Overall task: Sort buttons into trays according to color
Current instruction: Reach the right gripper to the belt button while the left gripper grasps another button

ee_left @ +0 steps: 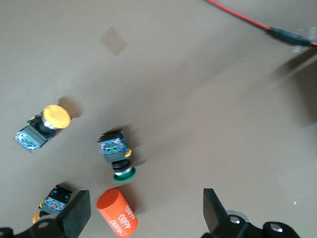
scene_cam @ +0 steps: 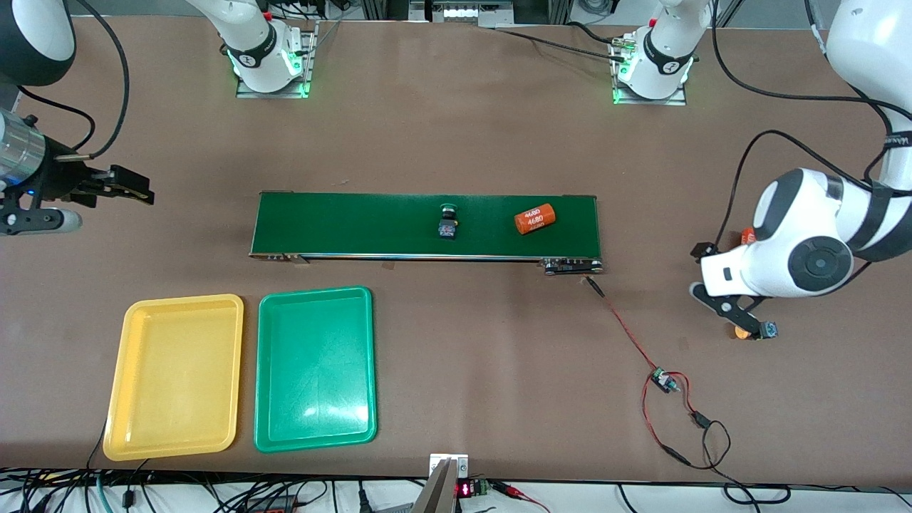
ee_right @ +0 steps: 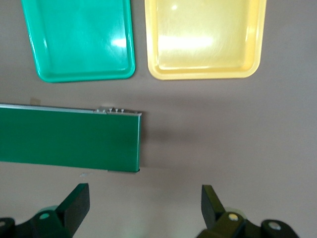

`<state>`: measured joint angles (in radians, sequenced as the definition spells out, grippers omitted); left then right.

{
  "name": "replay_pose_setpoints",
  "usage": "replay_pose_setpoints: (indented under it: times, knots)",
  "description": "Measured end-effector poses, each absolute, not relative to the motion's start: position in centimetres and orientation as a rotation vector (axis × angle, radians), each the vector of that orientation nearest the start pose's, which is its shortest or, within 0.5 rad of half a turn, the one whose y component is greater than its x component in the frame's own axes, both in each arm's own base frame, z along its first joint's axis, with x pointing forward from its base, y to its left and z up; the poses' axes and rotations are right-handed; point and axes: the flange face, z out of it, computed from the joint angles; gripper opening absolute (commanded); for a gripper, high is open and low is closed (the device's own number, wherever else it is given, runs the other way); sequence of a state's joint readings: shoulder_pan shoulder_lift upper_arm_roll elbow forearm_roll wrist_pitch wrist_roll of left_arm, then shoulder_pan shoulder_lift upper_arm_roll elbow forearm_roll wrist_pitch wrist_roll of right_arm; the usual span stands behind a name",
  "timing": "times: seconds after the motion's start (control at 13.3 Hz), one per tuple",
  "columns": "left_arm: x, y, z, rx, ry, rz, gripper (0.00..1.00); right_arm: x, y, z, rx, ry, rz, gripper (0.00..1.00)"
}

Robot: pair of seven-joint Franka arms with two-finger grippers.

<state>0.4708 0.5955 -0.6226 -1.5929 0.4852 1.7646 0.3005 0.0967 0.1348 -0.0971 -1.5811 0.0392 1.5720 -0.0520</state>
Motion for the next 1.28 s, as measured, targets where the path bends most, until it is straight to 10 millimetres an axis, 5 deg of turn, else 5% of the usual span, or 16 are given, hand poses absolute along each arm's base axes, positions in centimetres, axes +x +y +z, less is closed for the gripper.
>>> replay_pose_setpoints:
  times: [0.45, 0.68, 0.9, 1.28]
  knots:
    - [66.0, 5.4, 23.8, -2.969, 0.662, 0.428, 1.0, 59.6, 6.2, 50.2, -3.041, -0.178, 0.343, 1.0]
    - [64.9, 7.1, 19.6, -3.0, 0.635, 0.365, 0.71, 59.3, 12.0, 48.7, -3.061, -0.169, 0.369, 1.0]
    - [63.9, 7.8, 17.4, -3.009, 0.627, 0.365, 0.12, 58.0, 19.6, 47.3, -3.091, -0.098, 0.383, 1.0]
    - [63.4, 5.3, 19.4, -2.981, 0.682, 0.488, 0.07, 55.8, 31.5, 42.2, -3.119, 0.041, 0.327, 1.0]
